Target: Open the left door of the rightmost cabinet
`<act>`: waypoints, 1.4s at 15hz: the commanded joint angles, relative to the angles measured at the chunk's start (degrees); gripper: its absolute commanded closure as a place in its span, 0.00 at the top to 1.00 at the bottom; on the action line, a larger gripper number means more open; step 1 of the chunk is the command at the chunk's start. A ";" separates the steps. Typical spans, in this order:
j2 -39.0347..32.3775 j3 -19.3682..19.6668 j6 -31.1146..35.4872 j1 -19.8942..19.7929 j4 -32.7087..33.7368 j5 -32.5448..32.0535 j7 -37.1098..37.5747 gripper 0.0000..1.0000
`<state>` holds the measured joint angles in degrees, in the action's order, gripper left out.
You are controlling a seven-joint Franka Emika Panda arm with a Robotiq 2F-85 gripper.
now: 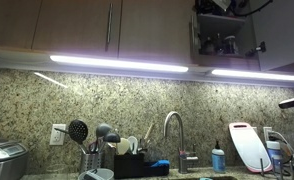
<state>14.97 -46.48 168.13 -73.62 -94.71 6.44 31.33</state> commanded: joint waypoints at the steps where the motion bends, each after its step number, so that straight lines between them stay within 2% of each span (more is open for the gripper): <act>1: -2.66 6.28 -6.89 11.29 2.26 7.17 -11.04 0.00; 4: -0.34 11.85 -10.56 17.24 0.73 15.66 -20.86 0.00; 10: 4.51 20.74 -17.18 25.89 -3.09 30.11 -39.29 0.00; 15: 9.39 25.83 -19.49 30.85 -8.19 37.75 -50.45 0.00; 21: 17.64 30.19 -19.42 37.15 -17.73 44.15 -60.55 0.00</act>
<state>25.42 -17.66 152.28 -40.84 -104.78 47.11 -25.09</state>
